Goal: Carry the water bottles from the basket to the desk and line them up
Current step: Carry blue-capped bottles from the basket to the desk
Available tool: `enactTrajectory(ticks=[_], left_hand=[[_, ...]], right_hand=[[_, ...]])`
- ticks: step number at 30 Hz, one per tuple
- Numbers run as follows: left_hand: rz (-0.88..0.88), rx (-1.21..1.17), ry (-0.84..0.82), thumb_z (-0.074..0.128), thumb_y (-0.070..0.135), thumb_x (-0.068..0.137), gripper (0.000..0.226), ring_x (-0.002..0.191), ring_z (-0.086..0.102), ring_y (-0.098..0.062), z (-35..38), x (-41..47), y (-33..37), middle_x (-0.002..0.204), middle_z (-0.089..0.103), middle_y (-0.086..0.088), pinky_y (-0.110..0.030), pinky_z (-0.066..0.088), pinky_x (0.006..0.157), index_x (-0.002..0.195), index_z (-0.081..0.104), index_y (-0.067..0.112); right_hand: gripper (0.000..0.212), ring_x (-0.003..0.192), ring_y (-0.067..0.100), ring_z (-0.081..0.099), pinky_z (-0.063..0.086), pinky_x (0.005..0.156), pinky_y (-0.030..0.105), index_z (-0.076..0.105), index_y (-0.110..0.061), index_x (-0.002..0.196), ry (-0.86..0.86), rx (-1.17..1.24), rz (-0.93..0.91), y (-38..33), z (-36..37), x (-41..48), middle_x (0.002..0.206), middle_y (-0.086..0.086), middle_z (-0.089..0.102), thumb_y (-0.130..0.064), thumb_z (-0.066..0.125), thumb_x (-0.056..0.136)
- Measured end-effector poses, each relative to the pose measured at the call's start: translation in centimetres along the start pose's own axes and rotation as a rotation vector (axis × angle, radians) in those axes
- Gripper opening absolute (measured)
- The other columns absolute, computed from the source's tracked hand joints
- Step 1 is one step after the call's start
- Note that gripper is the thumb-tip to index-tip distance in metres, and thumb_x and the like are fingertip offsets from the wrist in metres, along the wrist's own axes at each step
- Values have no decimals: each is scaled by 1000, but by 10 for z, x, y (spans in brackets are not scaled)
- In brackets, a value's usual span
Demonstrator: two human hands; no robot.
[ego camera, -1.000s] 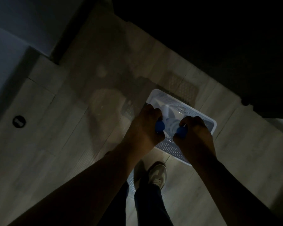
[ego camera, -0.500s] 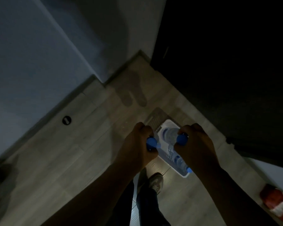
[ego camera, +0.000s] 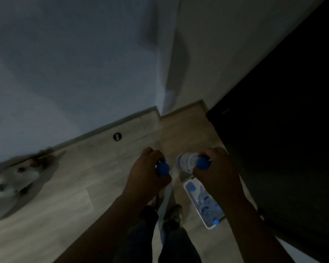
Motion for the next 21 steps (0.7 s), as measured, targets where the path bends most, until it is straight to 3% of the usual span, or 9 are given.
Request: enactTrajectory(ticks=[4,10,15,19,21], left_hand=[[-61,-43,134,83,22,62,40,71,51,-3,-43,-27,-4,91,45,12,-11,42,60,85,51,28],[-165,-105,344,83,22,62,34,73,54,-8,-97,-74,-3,91,51,4,-24,53,62,84,56,20],[-280,-146,548,82,19,62,31,73,54,-12,-121,-122,-1,89,52,2,-30,54,64,82,58,17],[-374,-178,703,81,18,63,31,74,56,-13,-131,-163,5,89,51,3,-29,54,63,83,57,19],[-419,-187,779,81,18,63,31,74,56,-12,-132,-184,7,90,52,3,-27,54,63,84,57,19]], right_hand=[[27,80,15,57,51,73,32,59,-17,92,-50,42,-46,-44,-7,-8,96,3,58,-13,74,69],[28,83,15,60,55,72,31,61,-19,94,-126,64,-198,-106,-12,-22,100,2,60,-16,75,70],[32,71,-3,49,30,56,5,53,-30,85,-201,-33,-441,-145,-13,-36,91,-7,52,-17,78,68],[32,79,2,54,43,64,10,56,-28,93,-297,-48,-602,-171,-12,-54,95,-9,50,-18,76,71],[32,77,0,54,43,60,8,56,-31,91,-339,-101,-670,-185,-12,-62,94,-13,49,-20,77,71]])
Point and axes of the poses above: each hand's wrist, its own x-axis towards the middle knuckle, its own z-axis out of the palm, y = z × x, the point moved 4 cm from there along x, towards the middle knuckle
